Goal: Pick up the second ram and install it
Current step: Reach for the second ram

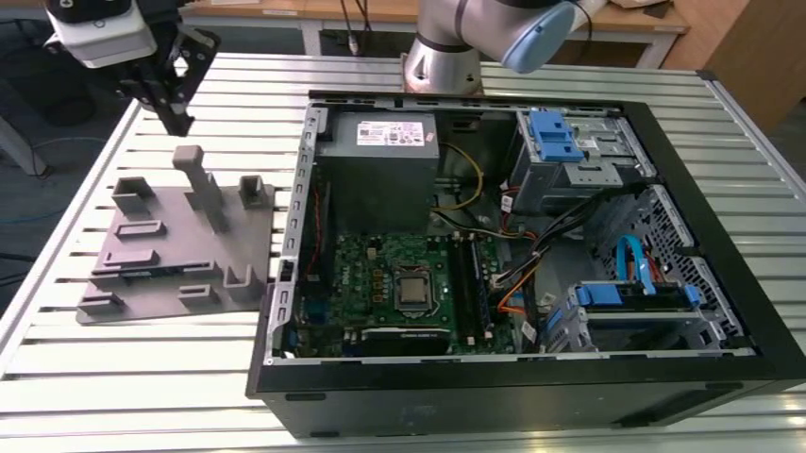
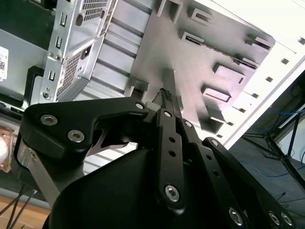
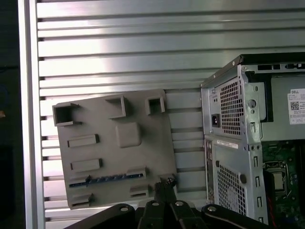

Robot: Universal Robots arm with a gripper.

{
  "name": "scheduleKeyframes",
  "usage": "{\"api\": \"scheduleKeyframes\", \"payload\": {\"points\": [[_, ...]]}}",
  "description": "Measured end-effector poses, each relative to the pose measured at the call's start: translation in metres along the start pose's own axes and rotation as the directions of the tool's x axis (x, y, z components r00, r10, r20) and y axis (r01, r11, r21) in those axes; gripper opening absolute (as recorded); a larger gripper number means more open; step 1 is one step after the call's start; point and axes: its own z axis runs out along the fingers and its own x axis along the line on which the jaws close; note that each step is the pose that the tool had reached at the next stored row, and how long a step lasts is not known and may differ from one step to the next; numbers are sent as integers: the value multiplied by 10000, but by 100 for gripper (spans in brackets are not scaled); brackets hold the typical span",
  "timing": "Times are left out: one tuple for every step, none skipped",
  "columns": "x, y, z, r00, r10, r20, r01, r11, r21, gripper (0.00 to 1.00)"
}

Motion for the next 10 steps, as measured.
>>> {"api": "scheduleKeyframes", "payload": {"points": [[18,-6,1,10000,0,0,0,10000,0,7],[35,-11,1,10000,0,0,0,10000,0,7],[52,-17,2,10000,1,0,-1,10000,0,7],[69,-22,2,10000,1,0,-1,10000,0,7],[88,-27,3,10000,1,0,-1,10000,-1,7],[109,-32,3,10000,1,0,-1,10000,0,7],[130,-38,3,10000,1,0,-1,10000,-1,7],[150,-43,3,10000,1,0,-1,10000,-1,7],[168,-48,3,10000,0,0,0,10000,-1,7],[184,-52,4,10000,1,1,-1,10000,-1,7]]}}
